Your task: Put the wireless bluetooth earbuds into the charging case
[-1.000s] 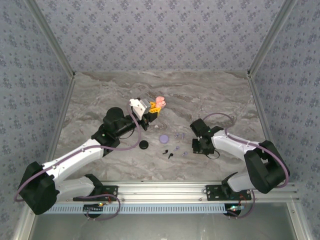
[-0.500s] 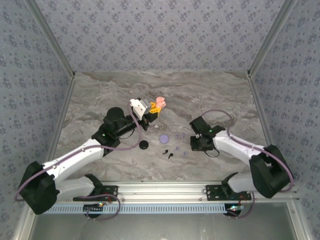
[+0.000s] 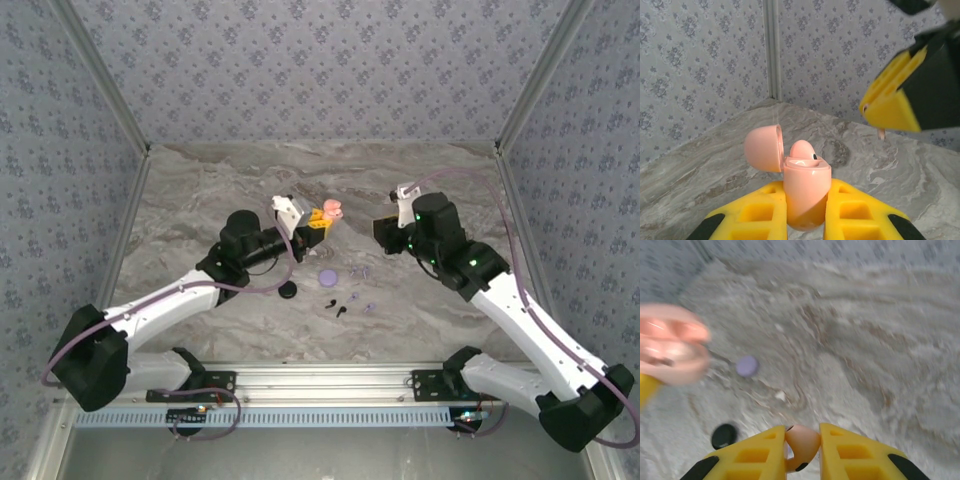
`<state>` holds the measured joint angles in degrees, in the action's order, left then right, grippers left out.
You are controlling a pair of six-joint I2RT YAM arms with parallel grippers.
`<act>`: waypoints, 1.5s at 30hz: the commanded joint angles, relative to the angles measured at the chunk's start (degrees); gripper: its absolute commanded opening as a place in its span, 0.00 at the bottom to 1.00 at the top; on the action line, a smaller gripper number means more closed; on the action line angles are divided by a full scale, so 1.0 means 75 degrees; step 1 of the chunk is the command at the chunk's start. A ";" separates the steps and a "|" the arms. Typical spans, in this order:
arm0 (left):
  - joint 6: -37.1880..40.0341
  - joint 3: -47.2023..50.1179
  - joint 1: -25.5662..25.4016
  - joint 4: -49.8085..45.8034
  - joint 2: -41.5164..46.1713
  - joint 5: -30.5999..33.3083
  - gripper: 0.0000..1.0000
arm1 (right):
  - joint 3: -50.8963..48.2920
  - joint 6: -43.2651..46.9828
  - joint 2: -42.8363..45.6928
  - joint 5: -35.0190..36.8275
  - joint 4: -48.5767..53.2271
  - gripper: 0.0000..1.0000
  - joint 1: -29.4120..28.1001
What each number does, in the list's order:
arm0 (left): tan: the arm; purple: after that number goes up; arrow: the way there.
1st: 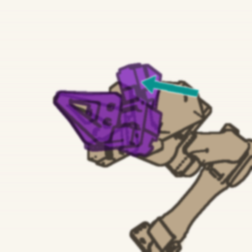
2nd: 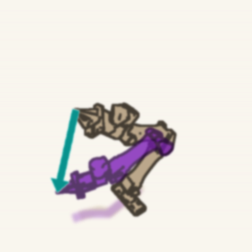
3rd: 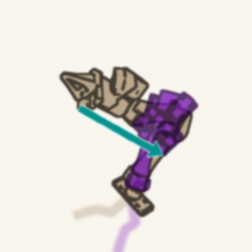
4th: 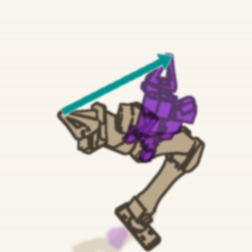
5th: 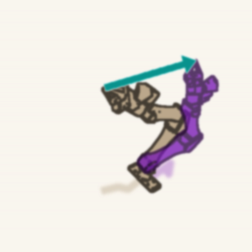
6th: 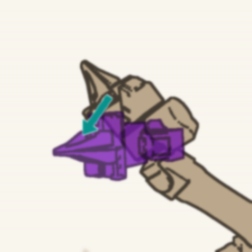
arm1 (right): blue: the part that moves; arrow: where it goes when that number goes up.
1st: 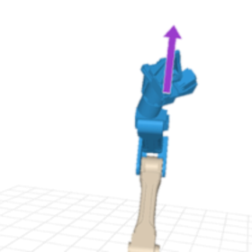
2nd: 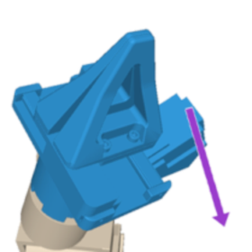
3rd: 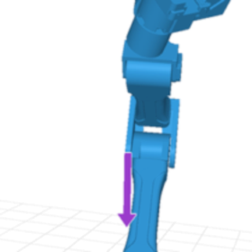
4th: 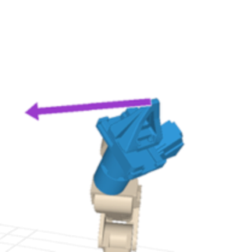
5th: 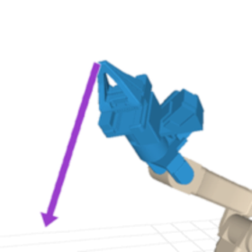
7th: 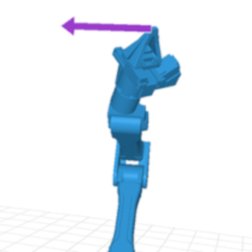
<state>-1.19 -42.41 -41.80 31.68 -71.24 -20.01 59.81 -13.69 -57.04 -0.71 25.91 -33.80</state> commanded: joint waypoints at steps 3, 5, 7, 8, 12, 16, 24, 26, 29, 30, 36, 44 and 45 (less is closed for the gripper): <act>-0.0235 -0.0318 -0.0095 0.0495 -0.0104 -0.0419 0.00 | 0.0523 0.0524 0.0035 -0.0916 -0.0704 0.23 -0.0245; -0.0260 -0.0332 -0.0114 0.0547 -0.0151 -0.0450 0.00 | 0.0619 0.0609 -0.0076 -0.0993 -0.0826 0.23 -0.0381; -0.0264 -0.0351 -0.0141 0.0567 -0.0190 -0.0484 0.00 | 0.0720 0.0711 -0.0227 -0.0880 -0.0882 0.23 -0.0544; -0.0265 -0.0367 -0.0147 0.0569 -0.0212 -0.0512 0.00 | 0.0776 0.0783 -0.0316 -0.0838 -0.0931 0.23 -0.0620; -0.0275 -0.0412 -0.0172 0.0557 -0.0251 -0.0571 0.00 | 0.0988 0.0957 -0.0645 -0.0671 -0.0973 0.23 -0.0862; -0.0279 -0.0409 -0.0191 0.0557 -0.0232 -0.0567 0.00 | 0.1071 0.1063 -0.0845 -0.0518 -0.1028 0.23 -0.0943; -0.0264 -0.0422 -0.0201 0.0537 -0.0195 -0.0570 0.00 | 0.1013 0.1088 -0.0968 -0.0224 -0.1181 0.23 -0.0952; -0.0274 -0.0420 -0.0202 0.0534 -0.0197 -0.0577 0.00 | 0.1012 0.1099 -0.0995 -0.0171 -0.1201 0.23 -0.0954; -0.0267 -0.0431 -0.0210 0.0539 -0.0204 -0.0587 0.00 | 0.1002 0.1101 -0.1043 -0.0064 -0.1205 0.23 -0.0947; -0.0268 -0.0437 -0.0215 0.0540 -0.0204 -0.0590 0.00 | 0.0980 0.1109 -0.1058 -0.0046 -0.1223 0.23 -0.0952; -0.0275 -0.0438 -0.0209 0.0551 -0.0189 -0.0603 0.00 | 0.0985 0.1111 -0.1177 -0.0003 -0.1252 0.23 -0.0951; -0.0288 -0.0432 -0.0215 0.0557 -0.0169 -0.0590 0.00 | 0.0989 0.1111 -0.1308 -0.0095 -0.1182 0.23 -0.0956; -0.0297 -0.0429 -0.0214 0.0558 -0.0167 -0.0584 0.00 | 0.0981 0.1122 -0.1309 -0.0097 -0.1159 0.23 -0.0944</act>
<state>-2.68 -43.46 -42.87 33.21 -73.21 -23.18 65.89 -6.33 -66.54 -1.98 17.52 -40.71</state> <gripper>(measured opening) 0.155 0.231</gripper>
